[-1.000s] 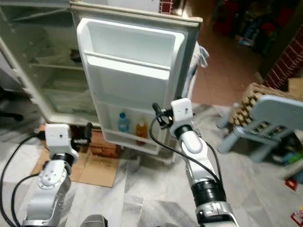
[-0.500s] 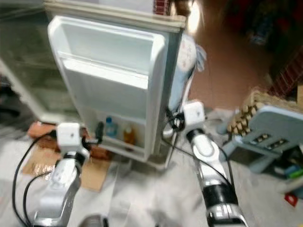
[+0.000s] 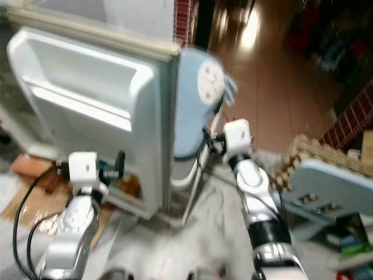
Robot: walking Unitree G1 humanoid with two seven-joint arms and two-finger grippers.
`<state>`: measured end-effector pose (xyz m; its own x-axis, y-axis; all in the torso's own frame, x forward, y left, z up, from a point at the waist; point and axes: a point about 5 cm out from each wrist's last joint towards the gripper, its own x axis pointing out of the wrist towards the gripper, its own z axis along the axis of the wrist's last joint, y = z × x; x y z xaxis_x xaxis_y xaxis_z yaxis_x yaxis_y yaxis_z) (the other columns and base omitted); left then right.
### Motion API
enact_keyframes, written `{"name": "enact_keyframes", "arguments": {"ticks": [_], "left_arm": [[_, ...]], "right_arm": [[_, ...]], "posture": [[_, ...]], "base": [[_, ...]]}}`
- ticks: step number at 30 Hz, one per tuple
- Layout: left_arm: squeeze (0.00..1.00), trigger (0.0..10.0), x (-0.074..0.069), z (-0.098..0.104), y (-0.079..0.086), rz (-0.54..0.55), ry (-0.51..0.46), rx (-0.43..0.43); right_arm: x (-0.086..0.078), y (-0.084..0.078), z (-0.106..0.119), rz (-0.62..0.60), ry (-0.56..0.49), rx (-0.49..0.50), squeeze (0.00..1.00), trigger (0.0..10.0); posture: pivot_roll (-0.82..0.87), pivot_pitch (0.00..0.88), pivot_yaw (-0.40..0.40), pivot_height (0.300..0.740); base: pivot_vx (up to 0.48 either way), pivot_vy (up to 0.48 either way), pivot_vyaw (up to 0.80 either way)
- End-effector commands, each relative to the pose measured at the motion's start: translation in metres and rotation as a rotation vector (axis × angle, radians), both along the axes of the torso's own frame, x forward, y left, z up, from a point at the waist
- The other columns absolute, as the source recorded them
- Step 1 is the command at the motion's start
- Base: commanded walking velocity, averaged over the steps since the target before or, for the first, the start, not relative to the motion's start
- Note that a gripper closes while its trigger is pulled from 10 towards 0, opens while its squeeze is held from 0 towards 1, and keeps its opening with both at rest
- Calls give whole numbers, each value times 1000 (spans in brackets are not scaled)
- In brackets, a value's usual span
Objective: Restocking fridge
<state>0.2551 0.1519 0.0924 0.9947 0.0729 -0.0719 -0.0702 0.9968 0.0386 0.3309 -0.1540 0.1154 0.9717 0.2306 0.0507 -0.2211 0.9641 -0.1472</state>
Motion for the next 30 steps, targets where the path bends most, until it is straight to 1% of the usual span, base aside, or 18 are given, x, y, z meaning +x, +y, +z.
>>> {"name": "enact_keyframes", "arguments": {"ticks": [1, 5, 6, 7, 8, 9, 10, 12, 13, 14, 18, 20, 22, 23, 24, 25, 26, 30], "left_arm": [[0, 10000, -5, -5, 14, 83, 36, 27], [0, 10000, -10, -9, 25, 143, 79, -15], [0, 10000, -18, -10, 35, 189, 105, -27], [0, 10000, -22, -12, 39, 210, 118, -30], [0, 10000, -29, -14, 48, 256, 137, -35], [0, 10000, -29, -14, 48, 256, 137, -35], [0, 10000, -37, -18, 58, 306, 164, -36], [0, 10000, -41, -21, 63, 332, 186, -34], [0, 10000, -48, -24, 71, 357, 196, -35], [0, 10000, -51, -24, 73, 365, 199, -26], [0, 10000, -50, -22, 72, 348, 196, -6], [0, 10000, -50, -24, 70, 335, 215, -8], [0, 10000, -53, -29, 70, 338, 269, -22], [0, 10000, -56, -36, 72, 345, 313, -55], [0, 10000, -59, -49, 72, 331, 396, -112], [0, 10000, -59, -49, 72, 331, 396, -112], [0, 10000, -60, -56, 71, 312, 446, -153], [0, 10000, -59, -62, 64, 221, 503, -190]], "right_arm": [[3, 6, -1, 5, 3, 17, 0, 10000], [10, 8, 5, -9, -11, 32, 0, 10000], [15, 10, 11, -12, -27, 40, 0, 10000], [18, 10, 14, -14, -32, 46, 0, 10000], [21, 12, 17, -13, -40, 49, 0, 10000], [21, 12, 17, -13, -40, 49, 0, 10000], [25, 13, 20, -11, -46, 49, 0, 10000], [27, 14, 22, -11, -48, 52, 0, 10000], [30, 17, 25, -1, -51, 63, 0, 10000], [33, 19, 27, 1, -57, 61, 0, 10000], [41, 30, 35, 9, -69, 86, 0, 10000], [44, 36, 39, 9, -73, 111, 0, 10000], [47, 42, 44, 11, -78, 140, 0, 10000], [49, 49, 48, 17, -86, 155, 0, 10000], [51, 58, 53, 31, -95, 174, 0, 10000], [51, 58, 53, 31, -95, 174, 0, 10000], [52, 67, 57, 51, -101, 188, 0, 10000], [52, 80, 60, 96, -99, 216, 0, 10000]], "posture": [[74, 60, -37, 740], [80, 61, -34, 740], [85, 60, -35, 740], [85, 60, -35, 740], [96, 60, -36, 740], [96, 60, -36, 740], [114, 61, -38, 740], [114, 61, -38, 740], [128, 62, -41, 740], [134, 62, -41, 740], [150, 55, -44, 740], [151, 48, -43, 740], [151, 47, -41, 740], [152, 44, -41, 740], [155, 41, -42, 740], [155, 41, -42, 740], [158, 39, -42, 740], [164, 34, -46, 740]], "base": [[0, 0, 0], [0, 0, 0], [0, 0, 0], [0, 0, 0], [0, 0, 0], [0, 0, 0], [0, 0, 0], [0, 0, 0], [0, 0, 0], [0, 0, 800], [0, 0, 800], [0, 0, 800], [0, 0, 800], [0, 0, 800], [0, 0, 800], [0, 0, 800], [0, 0, 800], [0, 0, 338]]}}
